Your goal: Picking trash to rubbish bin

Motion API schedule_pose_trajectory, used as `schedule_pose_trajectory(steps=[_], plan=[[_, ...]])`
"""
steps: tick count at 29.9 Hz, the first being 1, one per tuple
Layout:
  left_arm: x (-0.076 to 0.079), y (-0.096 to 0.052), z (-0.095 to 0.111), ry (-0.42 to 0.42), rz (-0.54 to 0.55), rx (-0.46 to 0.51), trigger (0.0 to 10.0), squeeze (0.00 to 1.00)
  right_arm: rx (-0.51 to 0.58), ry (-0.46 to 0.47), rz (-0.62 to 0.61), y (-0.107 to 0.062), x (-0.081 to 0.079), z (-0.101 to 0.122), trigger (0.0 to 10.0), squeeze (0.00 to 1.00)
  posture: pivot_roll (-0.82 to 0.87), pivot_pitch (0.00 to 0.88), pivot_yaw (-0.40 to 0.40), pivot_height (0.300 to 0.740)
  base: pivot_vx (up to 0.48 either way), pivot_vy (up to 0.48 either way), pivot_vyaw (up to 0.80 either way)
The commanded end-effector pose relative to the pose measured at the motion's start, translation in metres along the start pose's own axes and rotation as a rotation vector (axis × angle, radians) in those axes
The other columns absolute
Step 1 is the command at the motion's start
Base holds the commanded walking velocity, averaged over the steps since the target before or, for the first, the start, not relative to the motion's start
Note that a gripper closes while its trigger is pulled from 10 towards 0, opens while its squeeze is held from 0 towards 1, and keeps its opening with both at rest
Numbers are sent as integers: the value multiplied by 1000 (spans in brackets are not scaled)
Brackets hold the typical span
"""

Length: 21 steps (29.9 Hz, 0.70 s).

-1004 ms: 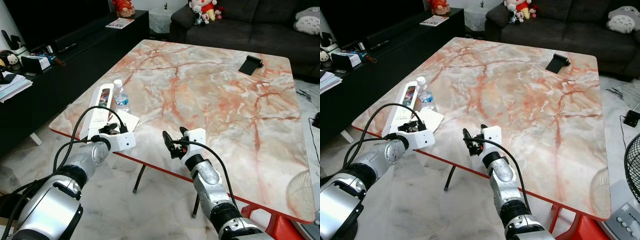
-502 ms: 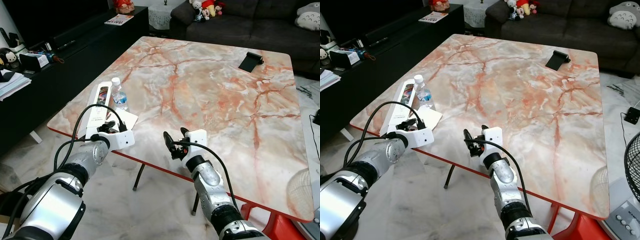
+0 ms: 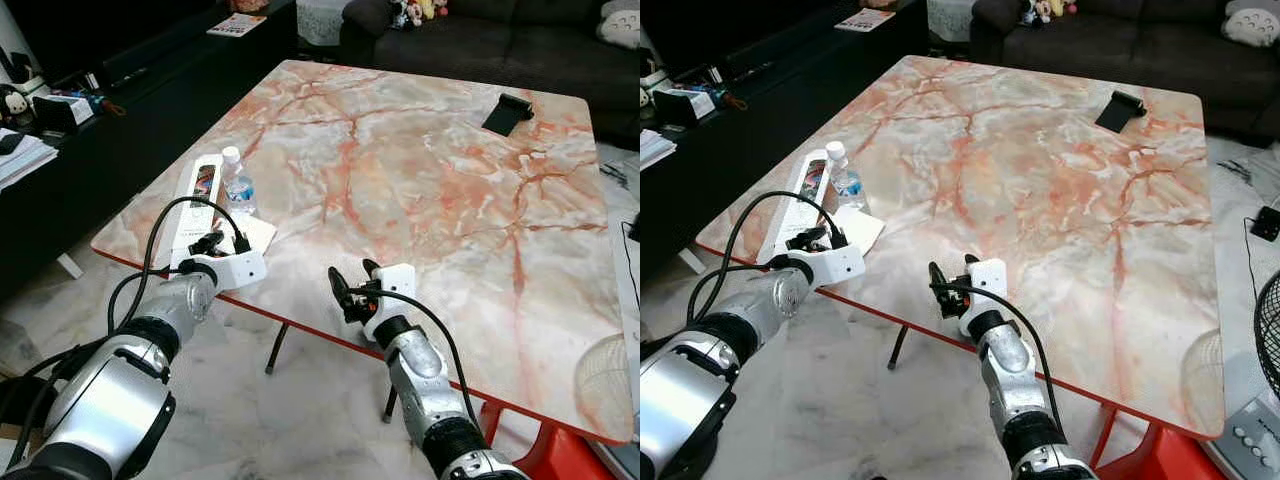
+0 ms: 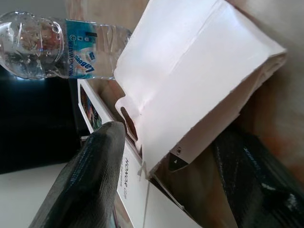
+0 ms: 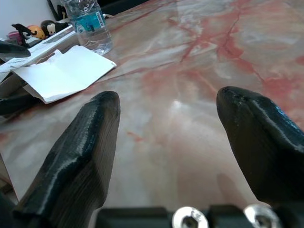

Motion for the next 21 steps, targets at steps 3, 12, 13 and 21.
schedule_pose_trajectory(steps=[3,12,13,21], plan=[[-11,2,2,-15,44,-12,10000,0,1,-3,13,0,-4,1,10000,0,-92,113,28,740,0,0,0],[-3,2,6,-35,20,11,0,0,-1,-4,8,-1,-4,1,10000,0,-95,118,25,740,0,0,0],[-1,2,6,-39,16,13,0,0,-2,-3,7,-1,-4,1,10000,0,-95,118,25,740,0,0,0],[8,0,5,-46,-7,21,0,0,-5,-3,-2,-1,-4,1,10000,0,-90,120,25,740,0,0,0]])
Point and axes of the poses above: a point about 5 cm out from each wrist's last joint towards the gripper, its own y axis pointing out of the wrist towards the gripper, its own z axis along the axis of the wrist's last joint, x = y × z, the point moved 1 cm from there along y, pointing out of the wrist towards the gripper, and after that the axes turned 5 degrees about -y, right-handed, at the moved point
